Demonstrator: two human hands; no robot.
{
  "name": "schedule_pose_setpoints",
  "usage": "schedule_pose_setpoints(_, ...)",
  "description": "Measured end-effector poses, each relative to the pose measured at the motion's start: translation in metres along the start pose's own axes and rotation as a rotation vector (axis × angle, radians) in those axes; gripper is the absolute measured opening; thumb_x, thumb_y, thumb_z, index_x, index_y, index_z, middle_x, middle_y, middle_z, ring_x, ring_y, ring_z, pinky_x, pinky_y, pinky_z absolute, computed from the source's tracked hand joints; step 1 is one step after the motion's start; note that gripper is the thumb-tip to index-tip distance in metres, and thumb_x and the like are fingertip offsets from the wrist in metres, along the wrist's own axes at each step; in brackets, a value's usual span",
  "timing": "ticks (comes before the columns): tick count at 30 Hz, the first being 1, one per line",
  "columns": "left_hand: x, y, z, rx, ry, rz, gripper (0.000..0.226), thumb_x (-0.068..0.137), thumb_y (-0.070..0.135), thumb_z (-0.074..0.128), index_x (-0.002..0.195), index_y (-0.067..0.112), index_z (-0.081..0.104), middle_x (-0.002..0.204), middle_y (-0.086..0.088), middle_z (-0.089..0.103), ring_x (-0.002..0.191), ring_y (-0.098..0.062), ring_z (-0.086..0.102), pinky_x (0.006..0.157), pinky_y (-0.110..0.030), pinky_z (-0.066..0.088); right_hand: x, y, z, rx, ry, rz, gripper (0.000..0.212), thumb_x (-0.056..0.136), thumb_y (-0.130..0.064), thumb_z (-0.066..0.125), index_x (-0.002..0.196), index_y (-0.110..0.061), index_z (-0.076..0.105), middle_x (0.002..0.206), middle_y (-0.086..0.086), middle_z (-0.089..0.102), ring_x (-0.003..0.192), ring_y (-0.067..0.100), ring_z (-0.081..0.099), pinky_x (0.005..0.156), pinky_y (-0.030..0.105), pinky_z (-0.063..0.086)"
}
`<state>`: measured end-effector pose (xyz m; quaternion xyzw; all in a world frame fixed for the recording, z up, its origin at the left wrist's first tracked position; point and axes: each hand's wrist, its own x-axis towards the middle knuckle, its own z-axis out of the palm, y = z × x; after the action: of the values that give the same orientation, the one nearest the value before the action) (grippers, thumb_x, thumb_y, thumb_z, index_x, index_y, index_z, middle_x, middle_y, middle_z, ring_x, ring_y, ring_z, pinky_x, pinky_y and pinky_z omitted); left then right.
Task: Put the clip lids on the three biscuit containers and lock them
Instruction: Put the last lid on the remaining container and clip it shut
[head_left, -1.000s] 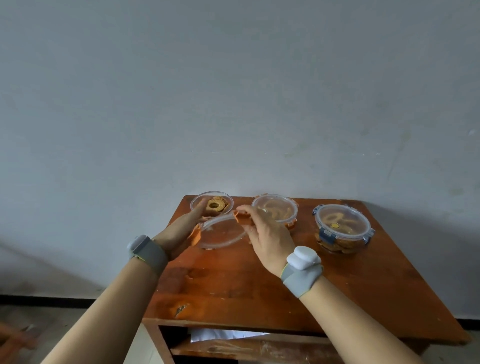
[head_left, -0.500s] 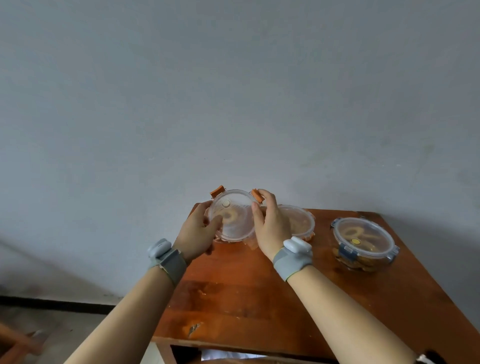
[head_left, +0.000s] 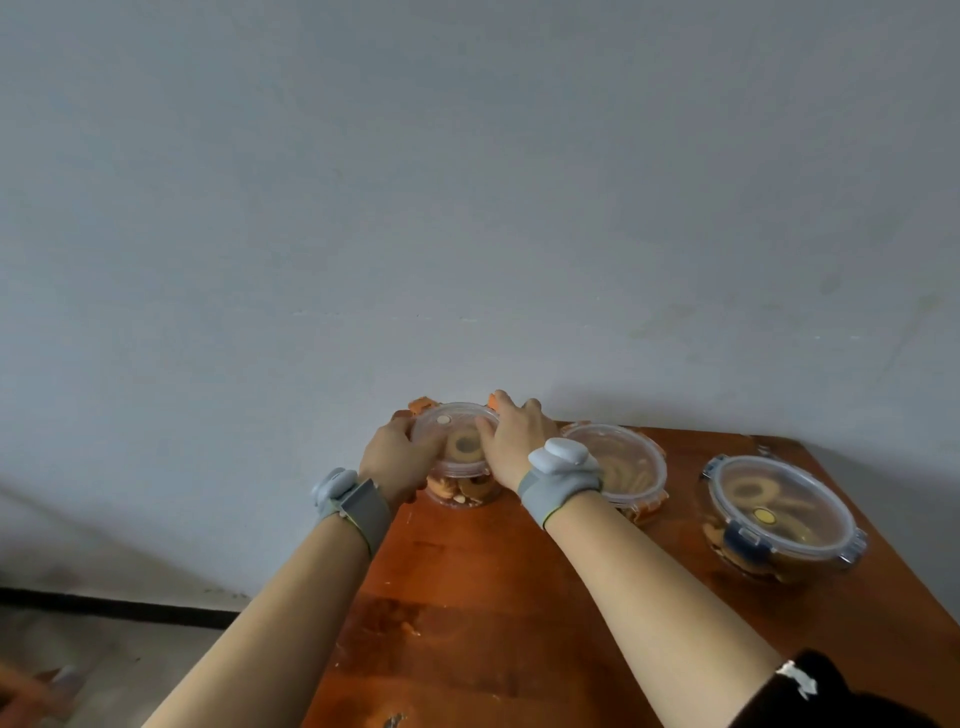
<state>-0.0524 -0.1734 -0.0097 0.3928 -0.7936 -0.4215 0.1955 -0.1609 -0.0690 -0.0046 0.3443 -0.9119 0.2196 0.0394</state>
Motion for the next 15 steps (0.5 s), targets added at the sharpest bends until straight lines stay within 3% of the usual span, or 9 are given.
schedule_pose_setpoints(2,-0.002,-0.002,0.004,-0.043,-0.001,0.007,0.038,0.093,0.036,0.057,0.120,0.010,0.059,0.082,-0.013,0.069,0.050,-0.023,0.058,0.036,-0.025,0.039,0.002,0.003,0.004,0.006,-0.007,-0.014,0.046,0.102,-0.041,0.038,0.143,-0.020,0.035,0.118,0.018,0.054,0.096,0.038,0.062,0.068,0.033,0.038)
schedule_pose_setpoints(5,-0.004,-0.004,0.008,-0.087,0.017,0.022,0.039,0.093,0.035,0.057,0.125,0.012,0.058,0.088,-0.013,0.069,0.048,-0.022,0.057,0.035,-0.025,0.038,0.004,0.004,0.008,0.021,-0.014,-0.022,0.046,0.103,-0.038,0.037,0.143,-0.017,0.033,0.113,0.019,0.062,0.099,0.039,0.062,0.068,0.034,0.037)
schedule_pose_setpoints(9,-0.008,-0.004,0.008,-0.111,0.028,0.016,0.042,0.093,0.036,0.058,0.127,0.012,0.056,0.089,-0.015,0.069,0.047,-0.023,0.054,0.037,-0.026,0.039,0.001,0.002,0.004,0.015,-0.041,-0.020,0.046,0.103,-0.038,0.035,0.143,-0.016,0.031,0.102,0.018,0.068,0.088,0.037,0.064,0.064,0.035,0.039)
schedule_pose_setpoints(12,-0.013,-0.005,0.008,-0.104,0.035,0.016,0.045,0.092,0.038,0.059,0.129,0.012,0.056,0.090,-0.013,0.069,0.046,-0.024,0.053,0.039,-0.027,0.041,-0.007,0.009,0.000,-0.010,-0.058,-0.029,0.047,0.102,-0.044,0.031,0.144,-0.021,0.028,0.095,0.015,0.069,0.070,0.032,0.055,0.060,0.035,0.039)
schedule_pose_setpoints(15,-0.028,-0.007,0.012,-0.086,0.037,0.032,0.049,0.092,0.040,0.059,0.133,0.012,0.053,0.095,-0.010,0.068,0.049,-0.020,0.054,0.037,-0.025,0.040,-0.018,0.019,-0.004,-0.035,-0.062,-0.038,0.049,0.101,-0.050,0.028,0.145,-0.027,0.025,0.099,0.013,0.069,0.069,0.032,0.055,0.058,0.035,0.042)
